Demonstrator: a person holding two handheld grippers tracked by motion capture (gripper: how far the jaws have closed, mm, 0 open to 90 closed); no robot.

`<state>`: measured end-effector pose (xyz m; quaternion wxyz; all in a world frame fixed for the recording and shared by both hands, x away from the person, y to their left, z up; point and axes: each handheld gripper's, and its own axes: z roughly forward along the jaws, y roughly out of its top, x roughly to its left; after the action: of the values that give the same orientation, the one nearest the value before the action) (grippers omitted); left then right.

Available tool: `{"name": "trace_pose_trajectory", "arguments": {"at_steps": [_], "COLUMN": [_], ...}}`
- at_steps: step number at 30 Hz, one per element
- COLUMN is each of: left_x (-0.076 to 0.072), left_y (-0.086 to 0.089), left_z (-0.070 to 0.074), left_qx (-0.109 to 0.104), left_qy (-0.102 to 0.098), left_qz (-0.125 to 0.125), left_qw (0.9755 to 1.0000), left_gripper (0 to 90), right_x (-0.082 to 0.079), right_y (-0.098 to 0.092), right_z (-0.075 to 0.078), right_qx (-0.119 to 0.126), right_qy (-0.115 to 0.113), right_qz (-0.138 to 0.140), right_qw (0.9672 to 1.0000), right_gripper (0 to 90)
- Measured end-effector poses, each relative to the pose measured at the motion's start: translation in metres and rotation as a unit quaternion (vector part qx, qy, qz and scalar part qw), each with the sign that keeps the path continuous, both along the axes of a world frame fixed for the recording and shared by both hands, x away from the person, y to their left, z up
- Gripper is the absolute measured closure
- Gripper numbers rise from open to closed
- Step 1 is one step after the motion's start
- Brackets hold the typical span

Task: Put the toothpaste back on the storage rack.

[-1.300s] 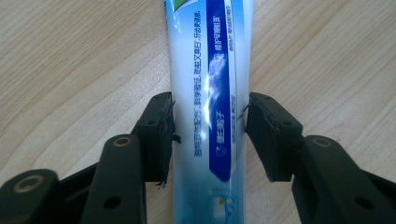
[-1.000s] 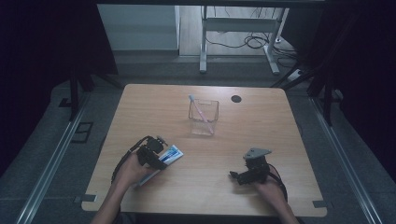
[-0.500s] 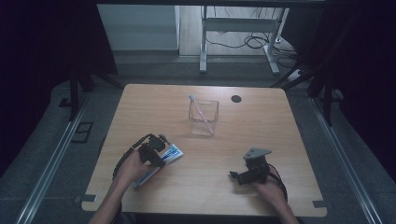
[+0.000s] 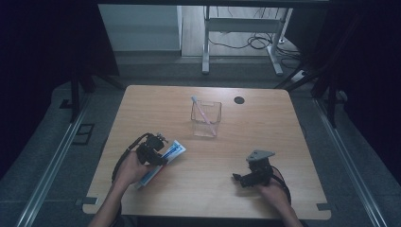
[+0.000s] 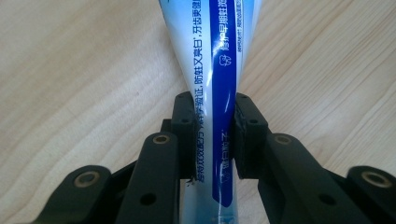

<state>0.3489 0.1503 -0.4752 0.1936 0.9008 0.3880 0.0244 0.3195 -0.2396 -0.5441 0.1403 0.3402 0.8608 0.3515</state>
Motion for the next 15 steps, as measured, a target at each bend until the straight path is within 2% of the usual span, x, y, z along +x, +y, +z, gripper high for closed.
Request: {"name": "trace_pose_trajectory", "arguments": {"at_steps": [7, 15], "left_x": [0.002, 0.006], "left_y": [-0.004, -0.015], "left_z": [0.020, 0.041], "left_qx": [-0.032, -0.053], "left_qy": [-0.028, -0.056], "left_qz": [-0.005, -0.013], "left_qw": [0.9991, 0.9970], "left_gripper": [74.2, 74.2], "right_x": [0.000, 0.000], "right_y": [0.000, 0.000], "right_z": [0.000, 0.000], "right_qx": [0.000, -0.001], "right_qy": [-0.001, -0.002], "right_qz": [0.001, 0.001], "right_qw": [1.0000, 1.0000], "right_gripper": [0.4, 0.4]}}
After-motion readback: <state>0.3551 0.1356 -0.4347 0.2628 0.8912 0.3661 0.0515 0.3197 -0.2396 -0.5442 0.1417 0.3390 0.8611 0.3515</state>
